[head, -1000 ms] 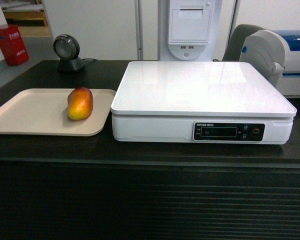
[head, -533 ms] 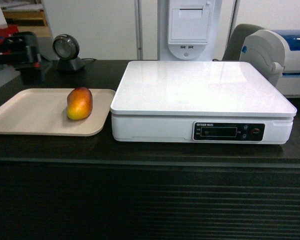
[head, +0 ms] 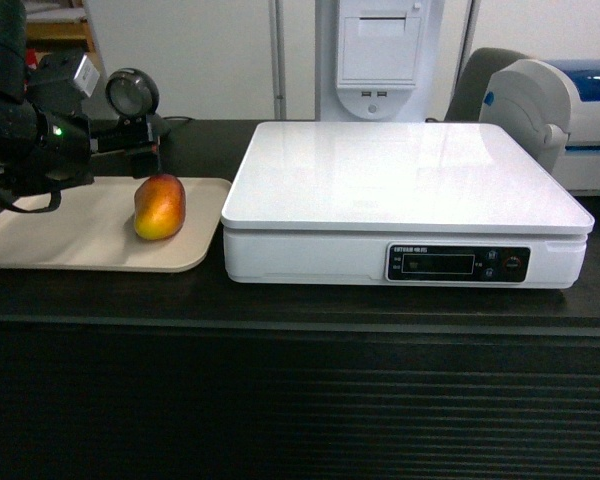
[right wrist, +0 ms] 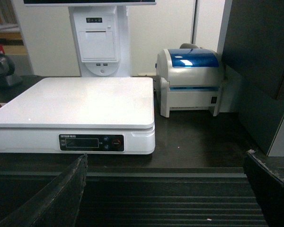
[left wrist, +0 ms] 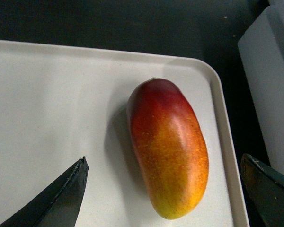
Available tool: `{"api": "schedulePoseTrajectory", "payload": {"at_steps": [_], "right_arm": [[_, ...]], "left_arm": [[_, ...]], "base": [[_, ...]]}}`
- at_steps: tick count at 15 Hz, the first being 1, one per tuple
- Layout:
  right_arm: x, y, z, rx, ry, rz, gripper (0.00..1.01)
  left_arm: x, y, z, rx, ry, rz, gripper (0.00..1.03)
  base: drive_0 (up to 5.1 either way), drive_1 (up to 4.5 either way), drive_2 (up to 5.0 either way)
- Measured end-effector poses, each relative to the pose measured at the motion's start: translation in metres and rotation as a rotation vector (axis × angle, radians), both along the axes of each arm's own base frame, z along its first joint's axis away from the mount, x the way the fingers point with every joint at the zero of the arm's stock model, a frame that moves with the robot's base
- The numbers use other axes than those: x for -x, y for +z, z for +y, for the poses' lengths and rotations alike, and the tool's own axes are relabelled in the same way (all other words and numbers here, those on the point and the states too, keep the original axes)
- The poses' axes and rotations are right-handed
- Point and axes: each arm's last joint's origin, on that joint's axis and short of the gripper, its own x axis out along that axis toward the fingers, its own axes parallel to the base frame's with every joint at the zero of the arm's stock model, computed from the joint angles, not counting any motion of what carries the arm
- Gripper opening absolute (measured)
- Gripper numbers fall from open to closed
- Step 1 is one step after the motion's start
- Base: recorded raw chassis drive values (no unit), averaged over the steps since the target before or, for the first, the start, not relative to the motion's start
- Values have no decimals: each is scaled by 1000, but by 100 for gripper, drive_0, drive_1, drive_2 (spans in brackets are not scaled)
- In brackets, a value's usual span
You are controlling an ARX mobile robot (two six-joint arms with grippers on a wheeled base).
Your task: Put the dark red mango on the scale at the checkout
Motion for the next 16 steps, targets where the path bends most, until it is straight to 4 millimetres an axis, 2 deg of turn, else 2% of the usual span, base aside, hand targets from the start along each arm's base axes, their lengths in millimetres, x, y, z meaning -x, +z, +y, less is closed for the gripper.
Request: {"api": "schedulePoseTrajectory", "payload": {"at_steps": [4, 9, 16], "right_arm": [[0, 0, 0, 0, 0, 0, 98], [0, 0, 0, 0, 0, 0, 98], [0, 0, 0, 0, 0, 0, 98]], "left_arm": [[-21, -16, 4, 40, 16, 86, 98], [-37, -12, -3, 41, 4, 93, 98], [-49, -49, -15, -26, -15, 185, 98]], "base": [[0, 0, 0], [0, 0, 0], [0, 0, 0]]}}
